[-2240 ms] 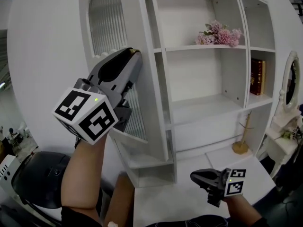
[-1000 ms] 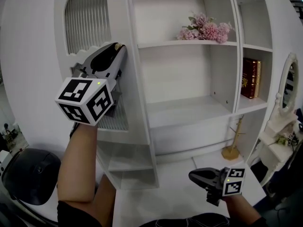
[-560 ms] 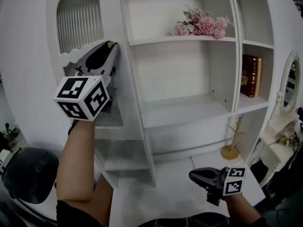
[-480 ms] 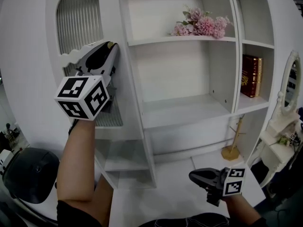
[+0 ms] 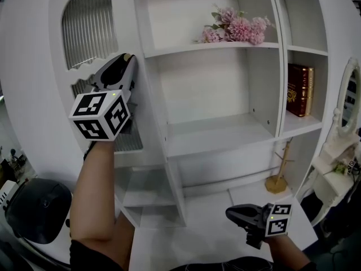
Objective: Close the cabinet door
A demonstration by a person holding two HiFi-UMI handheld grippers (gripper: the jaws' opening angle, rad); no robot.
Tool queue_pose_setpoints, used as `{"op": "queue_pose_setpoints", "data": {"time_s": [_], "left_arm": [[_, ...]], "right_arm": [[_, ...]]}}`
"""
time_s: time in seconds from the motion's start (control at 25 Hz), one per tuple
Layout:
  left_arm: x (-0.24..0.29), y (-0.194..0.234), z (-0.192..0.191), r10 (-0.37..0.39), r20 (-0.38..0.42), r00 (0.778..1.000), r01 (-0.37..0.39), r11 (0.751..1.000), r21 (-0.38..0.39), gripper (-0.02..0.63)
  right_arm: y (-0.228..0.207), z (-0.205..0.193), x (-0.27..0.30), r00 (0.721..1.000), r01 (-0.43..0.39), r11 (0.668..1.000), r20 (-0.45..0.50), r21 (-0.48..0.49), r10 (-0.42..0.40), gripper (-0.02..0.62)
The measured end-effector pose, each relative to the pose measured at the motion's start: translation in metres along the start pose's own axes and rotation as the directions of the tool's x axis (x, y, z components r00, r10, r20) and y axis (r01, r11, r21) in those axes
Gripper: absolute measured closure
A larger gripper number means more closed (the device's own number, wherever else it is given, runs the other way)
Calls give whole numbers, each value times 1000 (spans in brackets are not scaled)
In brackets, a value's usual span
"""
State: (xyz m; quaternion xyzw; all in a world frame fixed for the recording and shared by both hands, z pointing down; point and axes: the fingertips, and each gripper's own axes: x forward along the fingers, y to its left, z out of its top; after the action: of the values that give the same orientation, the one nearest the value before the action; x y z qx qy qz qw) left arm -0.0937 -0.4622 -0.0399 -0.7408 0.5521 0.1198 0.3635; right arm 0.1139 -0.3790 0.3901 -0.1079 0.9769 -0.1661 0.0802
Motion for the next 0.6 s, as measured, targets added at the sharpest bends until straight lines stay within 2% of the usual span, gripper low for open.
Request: {"op": "queue_pose_setpoints", "data": {"time_s": [0.28, 0.6], "left_arm": [[2, 1, -2, 29, 6, 1000, -29, 999, 25, 526], [3, 1, -3, 26, -9, 1000, -26, 1000, 17, 526]], "right_arm": [[-10, -1, -6, 1000, -1, 1000, 8, 20, 1, 594], [-11, -3, -7, 1000, -13, 999, 23, 44, 12, 595]]}}
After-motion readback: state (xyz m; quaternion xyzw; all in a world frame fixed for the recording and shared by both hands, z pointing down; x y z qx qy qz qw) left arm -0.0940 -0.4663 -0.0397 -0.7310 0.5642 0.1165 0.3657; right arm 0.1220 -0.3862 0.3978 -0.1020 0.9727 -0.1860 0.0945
